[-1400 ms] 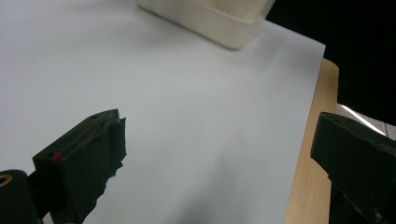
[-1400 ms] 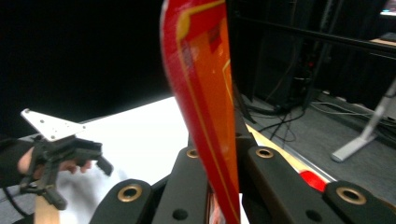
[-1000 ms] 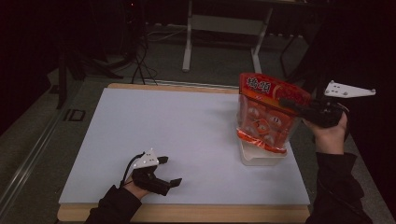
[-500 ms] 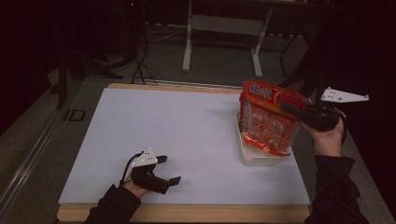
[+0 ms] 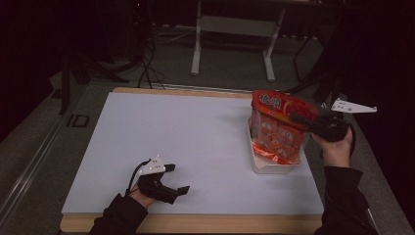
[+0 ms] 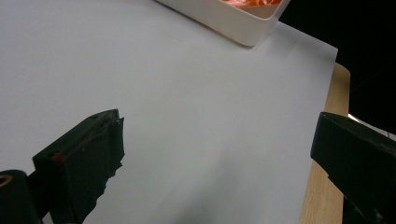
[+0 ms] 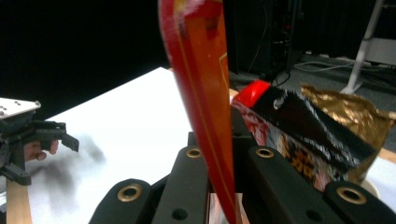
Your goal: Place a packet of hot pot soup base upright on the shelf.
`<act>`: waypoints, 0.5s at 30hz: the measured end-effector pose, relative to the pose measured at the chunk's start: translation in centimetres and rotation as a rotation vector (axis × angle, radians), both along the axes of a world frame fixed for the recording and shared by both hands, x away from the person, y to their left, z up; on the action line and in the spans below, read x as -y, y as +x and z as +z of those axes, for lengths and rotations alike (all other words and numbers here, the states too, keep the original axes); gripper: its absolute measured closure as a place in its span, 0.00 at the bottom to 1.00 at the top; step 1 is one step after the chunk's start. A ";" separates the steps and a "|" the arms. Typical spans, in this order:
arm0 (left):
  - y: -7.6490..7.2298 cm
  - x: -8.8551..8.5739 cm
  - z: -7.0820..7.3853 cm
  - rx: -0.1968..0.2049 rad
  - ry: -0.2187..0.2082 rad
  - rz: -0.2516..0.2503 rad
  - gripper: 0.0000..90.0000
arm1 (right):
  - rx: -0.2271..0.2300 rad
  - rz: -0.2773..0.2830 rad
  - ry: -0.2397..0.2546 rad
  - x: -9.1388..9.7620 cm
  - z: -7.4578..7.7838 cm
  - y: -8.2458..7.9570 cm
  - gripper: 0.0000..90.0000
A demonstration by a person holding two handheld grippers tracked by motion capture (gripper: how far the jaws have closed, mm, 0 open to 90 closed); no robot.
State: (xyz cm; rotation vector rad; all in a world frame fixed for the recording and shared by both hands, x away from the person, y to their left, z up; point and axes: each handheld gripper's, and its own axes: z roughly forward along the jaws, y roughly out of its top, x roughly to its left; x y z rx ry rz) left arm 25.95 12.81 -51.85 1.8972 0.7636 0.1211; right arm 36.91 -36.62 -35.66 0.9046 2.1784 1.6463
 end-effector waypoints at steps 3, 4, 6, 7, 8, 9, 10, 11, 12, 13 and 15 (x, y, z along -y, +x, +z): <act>0.0 0.1 -0.1 -0.003 0.003 -0.005 0.03 | -0.017 -0.008 -0.030 0.1 -0.6 0.0 1.00; 0.0 0.2 -0.1 -0.004 0.005 -0.005 0.03 | -0.019 -0.005 -0.028 0.1 -0.9 0.0 1.00; 0.0 0.2 -0.1 -0.003 0.004 -0.006 0.03 | -0.024 0.000 0.002 0.2 -1.5 -0.1 1.00; 0.0 0.2 -0.1 -0.004 0.002 -0.004 0.03 | -0.023 -0.006 0.008 0.4 -1.8 -0.2 1.00; 0.0 0.1 -0.1 -0.004 0.005 -0.003 0.03 | -0.025 -0.012 0.010 0.5 -2.1 -0.2 1.00; 0.0 0.1 -0.2 -0.006 0.007 -0.003 0.03 | -0.033 -0.013 0.010 0.7 -2.6 -0.2 1.00; 0.0 0.1 -0.2 -0.008 0.004 -0.002 0.03 | -0.042 -0.016 0.006 0.8 -3.0 -0.2 1.00; 0.1 0.1 -0.3 -0.009 0.007 -0.002 0.03 | -0.047 -0.019 0.009 0.9 -3.6 -0.3 1.00; 0.1 0.1 -0.3 -0.011 0.009 -0.004 0.03 | -0.056 -0.019 0.041 1.2 -4.2 -0.3 1.00; 0.1 0.2 -0.3 -0.011 0.010 -0.006 0.03 | -0.060 -0.026 0.050 1.4 -4.5 -0.4 1.00; 0.0 0.3 -0.3 -0.013 0.010 -0.006 0.03 | -0.064 -0.047 0.041 1.9 -4.9 -0.7 1.00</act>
